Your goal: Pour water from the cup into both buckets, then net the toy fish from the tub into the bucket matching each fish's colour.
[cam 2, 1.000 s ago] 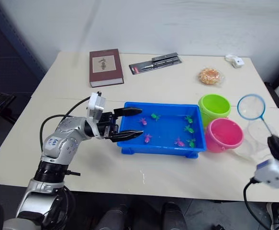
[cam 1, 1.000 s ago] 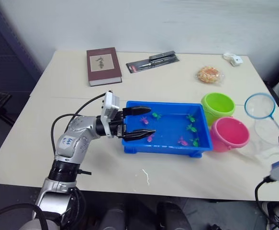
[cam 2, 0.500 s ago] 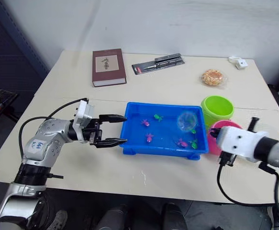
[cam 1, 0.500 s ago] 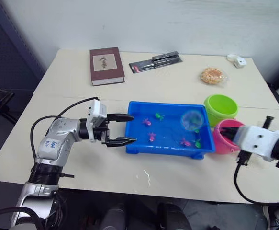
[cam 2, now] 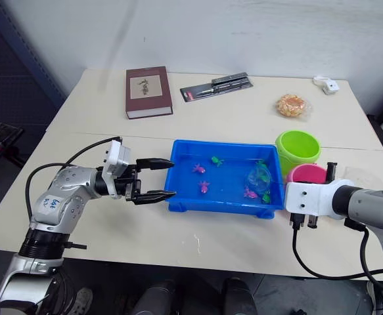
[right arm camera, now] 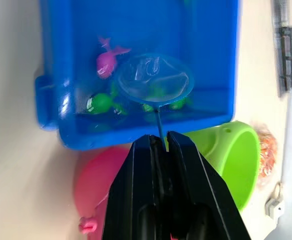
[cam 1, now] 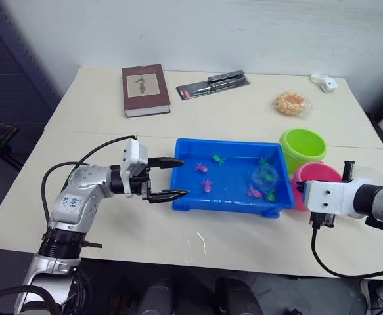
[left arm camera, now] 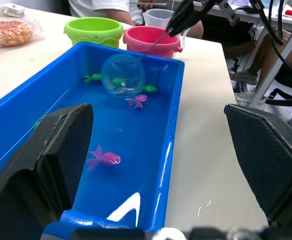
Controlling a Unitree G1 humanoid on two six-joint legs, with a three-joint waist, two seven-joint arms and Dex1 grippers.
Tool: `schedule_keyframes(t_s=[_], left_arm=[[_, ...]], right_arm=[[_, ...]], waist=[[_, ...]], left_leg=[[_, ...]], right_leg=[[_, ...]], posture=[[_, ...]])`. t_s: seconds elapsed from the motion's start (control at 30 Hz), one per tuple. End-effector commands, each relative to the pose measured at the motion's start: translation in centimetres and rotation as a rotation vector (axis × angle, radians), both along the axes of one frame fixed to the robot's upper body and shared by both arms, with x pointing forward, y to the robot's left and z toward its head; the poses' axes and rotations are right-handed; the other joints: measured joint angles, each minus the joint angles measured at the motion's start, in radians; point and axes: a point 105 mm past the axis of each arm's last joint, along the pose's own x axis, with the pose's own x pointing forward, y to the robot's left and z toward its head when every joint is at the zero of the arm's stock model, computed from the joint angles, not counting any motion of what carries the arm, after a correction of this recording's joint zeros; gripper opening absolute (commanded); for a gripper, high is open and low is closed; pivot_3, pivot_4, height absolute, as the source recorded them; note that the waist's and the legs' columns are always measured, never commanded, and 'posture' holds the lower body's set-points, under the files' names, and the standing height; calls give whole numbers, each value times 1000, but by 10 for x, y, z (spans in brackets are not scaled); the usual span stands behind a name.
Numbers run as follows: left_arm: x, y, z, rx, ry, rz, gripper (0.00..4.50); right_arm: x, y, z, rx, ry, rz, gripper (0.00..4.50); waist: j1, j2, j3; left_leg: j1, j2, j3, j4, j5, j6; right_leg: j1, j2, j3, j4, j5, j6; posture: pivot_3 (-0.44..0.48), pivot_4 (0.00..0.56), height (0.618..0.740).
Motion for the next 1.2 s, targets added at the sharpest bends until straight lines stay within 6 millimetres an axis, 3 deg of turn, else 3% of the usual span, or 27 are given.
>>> schedule_keyframes(t_s=[0.03, 0.1, 0.37, 0.57, 0.73, 0.77, 0.83, 1.0, 1.2], left_arm=[[-4, -2, 9, -19, -40, -8, 4488], [-5, -1, 8, -22, -40, -6, 4488], [-6, 0, 9, -24, -43, 0, 4488], [-7, 2, 9, -21, -43, 10, 4488], [-7, 4, 7, -19, -42, 12, 4488], [-7, 4, 8, -20, -42, 9, 4488], [-6, 3, 12, -32, -45, 5, 4488], [-3, 0, 21, -59, -59, -6, 4488], [-5, -14, 33, -105, -63, -61, 4488]], right_arm=[[0, -7, 2, -46, 12, -21, 0], [-1, -9, -3, -56, 49, -26, 0], [-1, 15, -10, 80, 121, -5, 0], [12, 13, 7, 343, 108, -145, 0], [9, 6, 18, 514, 121, -212, 0], [6, 5, 24, 622, 126, -221, 0], [-1, 0, 36, 761, 87, -210, 0], [-23, -17, 46, 851, 0, -212, 0], [-47, -72, 50, 808, -198, -379, 0]], waist=[[1, 0, 0], [1, 0, 0], [0, 0, 0], [0, 0, 0], [2, 0, 0], [2, 0, 0], [4, 0, 0], [4, 0, 0], [3, 0, 0]], left_leg=[[0, 0, 0, 0, 0, 0], [0, 0, 0, 0, 0, 0], [0, 0, -1, 0, 0, 0], [0, 0, -1, 0, 0, -1], [0, 0, -1, 0, 0, -1], [0, 0, -1, 0, 0, -1], [0, 0, -2, 0, 0, -1], [-1, 0, -2, 0, 0, -1], [0, -1, -1, 0, 0, -1]], right_leg=[[0, 0, 0, 0, 0, 0], [0, 0, 0, 0, 0, 0], [0, 0, -1, 0, 0, 0], [0, 0, -1, 0, 0, 0], [0, 0, -1, 0, 0, 0], [0, 0, -2, 0, 0, 0], [1, 0, -2, 0, 0, 0], [1, 0, -3, 0, 0, 0], [1, 0, -1, 1, 0, 0]], posture=[[0, 150, 738], [0, 150, 738], [0, 150, 738], [0, 150, 738], [0, 150, 738], [0, 150, 738], [0, 150, 738], [0, 150, 738], [0, 150, 738]])
